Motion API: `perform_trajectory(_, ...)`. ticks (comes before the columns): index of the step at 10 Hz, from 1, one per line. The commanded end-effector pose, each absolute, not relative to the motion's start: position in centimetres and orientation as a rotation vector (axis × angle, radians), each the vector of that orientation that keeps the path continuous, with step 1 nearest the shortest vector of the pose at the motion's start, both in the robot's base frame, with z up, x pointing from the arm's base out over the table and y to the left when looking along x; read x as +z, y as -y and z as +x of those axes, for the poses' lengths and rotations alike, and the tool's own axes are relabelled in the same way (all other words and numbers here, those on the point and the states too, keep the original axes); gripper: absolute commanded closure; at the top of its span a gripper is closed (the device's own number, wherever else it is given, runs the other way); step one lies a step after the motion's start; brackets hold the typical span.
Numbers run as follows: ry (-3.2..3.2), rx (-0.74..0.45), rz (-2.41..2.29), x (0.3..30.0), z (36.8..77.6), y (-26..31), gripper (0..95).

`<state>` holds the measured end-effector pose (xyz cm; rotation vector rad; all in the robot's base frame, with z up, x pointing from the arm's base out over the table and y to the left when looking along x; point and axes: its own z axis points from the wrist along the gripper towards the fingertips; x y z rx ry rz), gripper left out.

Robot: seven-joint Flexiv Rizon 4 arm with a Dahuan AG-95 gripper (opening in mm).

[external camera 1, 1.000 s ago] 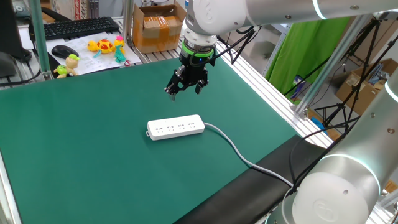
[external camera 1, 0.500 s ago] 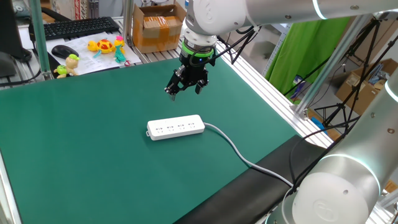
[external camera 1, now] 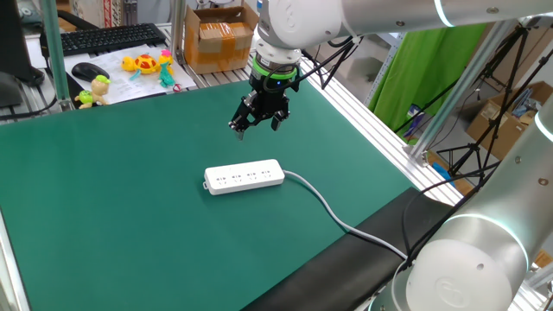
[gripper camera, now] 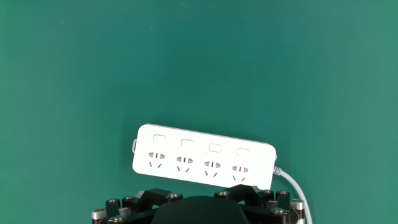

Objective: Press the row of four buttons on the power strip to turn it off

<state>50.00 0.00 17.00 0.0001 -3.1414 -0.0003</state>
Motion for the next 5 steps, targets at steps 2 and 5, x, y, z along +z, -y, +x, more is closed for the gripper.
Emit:
perform_trajectory(2,3.168,-0.114,-0.026,16.8,49.7,-0.1,95.0)
perform_trajectory(5,3.175,-0.109,-0.044,15.4,47.8,-0.5,95.0)
